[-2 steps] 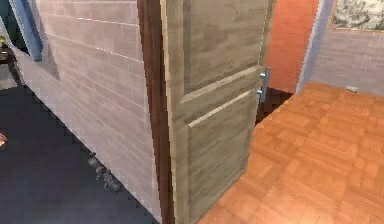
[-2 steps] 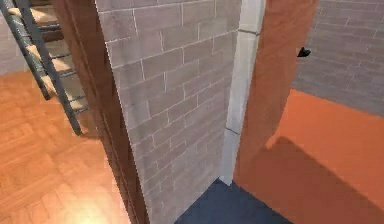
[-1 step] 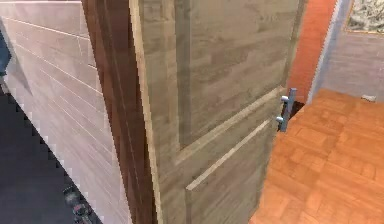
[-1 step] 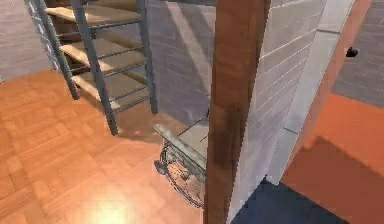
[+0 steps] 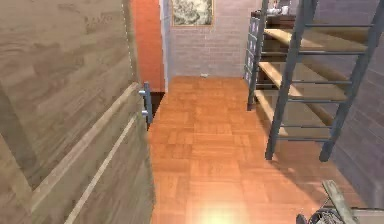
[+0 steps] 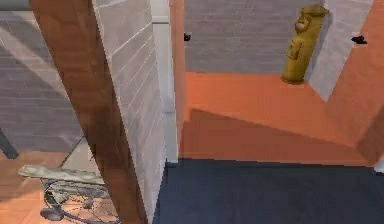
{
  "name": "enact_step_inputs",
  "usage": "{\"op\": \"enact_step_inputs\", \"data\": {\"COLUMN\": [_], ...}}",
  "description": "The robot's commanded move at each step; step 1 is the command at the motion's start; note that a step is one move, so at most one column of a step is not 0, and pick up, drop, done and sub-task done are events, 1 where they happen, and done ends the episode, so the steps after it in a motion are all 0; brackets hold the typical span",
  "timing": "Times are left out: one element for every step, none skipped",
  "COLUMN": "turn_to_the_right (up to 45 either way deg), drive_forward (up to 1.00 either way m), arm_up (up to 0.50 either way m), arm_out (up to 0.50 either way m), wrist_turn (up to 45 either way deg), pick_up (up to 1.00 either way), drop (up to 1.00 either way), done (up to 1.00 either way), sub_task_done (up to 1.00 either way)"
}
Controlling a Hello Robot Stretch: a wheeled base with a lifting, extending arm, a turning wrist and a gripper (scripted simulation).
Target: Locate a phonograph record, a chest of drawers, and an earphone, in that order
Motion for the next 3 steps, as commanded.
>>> {"op": "enact_step_inputs", "data": {"turn_to_the_right": [0.0, 12.0, 0.0], "drive_forward": [1.0, 0.0, 0.2], "arm_up": [0.0, 0.0, 0.0], "arm_out": [0.0, 0.0, 0.0], "wrist_turn": [0.0, 0.0, 0.0], "pick_up": [0.0, 0.0, 0.0], "drop": [0.0, 0.0, 0.0], "done": [0.0, 0.0, 0.0], "sub_task_done": [0.0, 0.0, 0.0]}}
